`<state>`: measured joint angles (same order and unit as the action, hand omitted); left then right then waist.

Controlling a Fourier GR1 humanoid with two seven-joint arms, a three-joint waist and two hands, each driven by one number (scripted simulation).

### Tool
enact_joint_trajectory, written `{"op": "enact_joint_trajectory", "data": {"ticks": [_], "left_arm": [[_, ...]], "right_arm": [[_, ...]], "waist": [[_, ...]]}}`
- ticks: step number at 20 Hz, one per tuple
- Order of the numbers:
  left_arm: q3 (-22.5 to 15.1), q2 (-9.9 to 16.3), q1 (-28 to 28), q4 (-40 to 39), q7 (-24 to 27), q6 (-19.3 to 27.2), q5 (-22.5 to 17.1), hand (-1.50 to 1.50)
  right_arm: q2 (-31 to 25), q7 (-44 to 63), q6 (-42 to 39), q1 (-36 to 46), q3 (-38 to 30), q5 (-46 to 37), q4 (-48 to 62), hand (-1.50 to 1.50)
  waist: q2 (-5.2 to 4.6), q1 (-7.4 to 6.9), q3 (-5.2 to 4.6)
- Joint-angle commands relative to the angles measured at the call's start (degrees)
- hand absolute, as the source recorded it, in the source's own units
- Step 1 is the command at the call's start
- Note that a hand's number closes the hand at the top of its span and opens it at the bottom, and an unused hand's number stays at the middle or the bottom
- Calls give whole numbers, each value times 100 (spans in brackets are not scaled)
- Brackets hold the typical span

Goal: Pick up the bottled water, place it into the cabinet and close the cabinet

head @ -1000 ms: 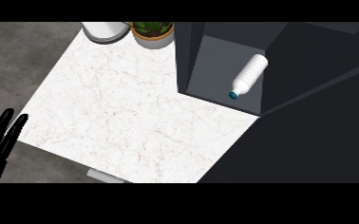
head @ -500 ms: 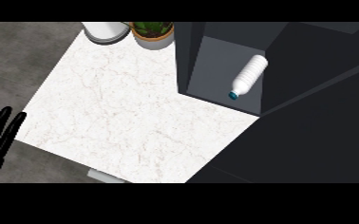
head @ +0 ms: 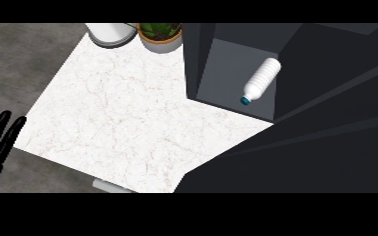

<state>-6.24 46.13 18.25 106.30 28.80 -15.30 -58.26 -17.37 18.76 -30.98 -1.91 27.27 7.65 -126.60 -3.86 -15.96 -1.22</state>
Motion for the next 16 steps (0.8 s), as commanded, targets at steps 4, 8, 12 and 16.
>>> {"op": "enact_joint_trajectory", "data": {"ticks": [4,8,12,16], "left_arm": [[46,0,-9,-187,-8,-91,-50,-150],[27,-43,59,-226,-1,-102,-64,-150],[76,-88,165,-299,50,-107,-85,-150],[91,-60,149,-268,24,-157,-95,-150]], "right_arm": [[876,798,581,1329,-169,28,1271,150],[1421,959,1170,2155,-628,-291,1914,150],[1715,1113,1981,3057,-1095,-519,2755,150],[1728,1096,2736,4072,-1355,-530,3670,150]], "waist": [[36,40,29],[127,171,52],[162,230,72],[157,256,88]]}}
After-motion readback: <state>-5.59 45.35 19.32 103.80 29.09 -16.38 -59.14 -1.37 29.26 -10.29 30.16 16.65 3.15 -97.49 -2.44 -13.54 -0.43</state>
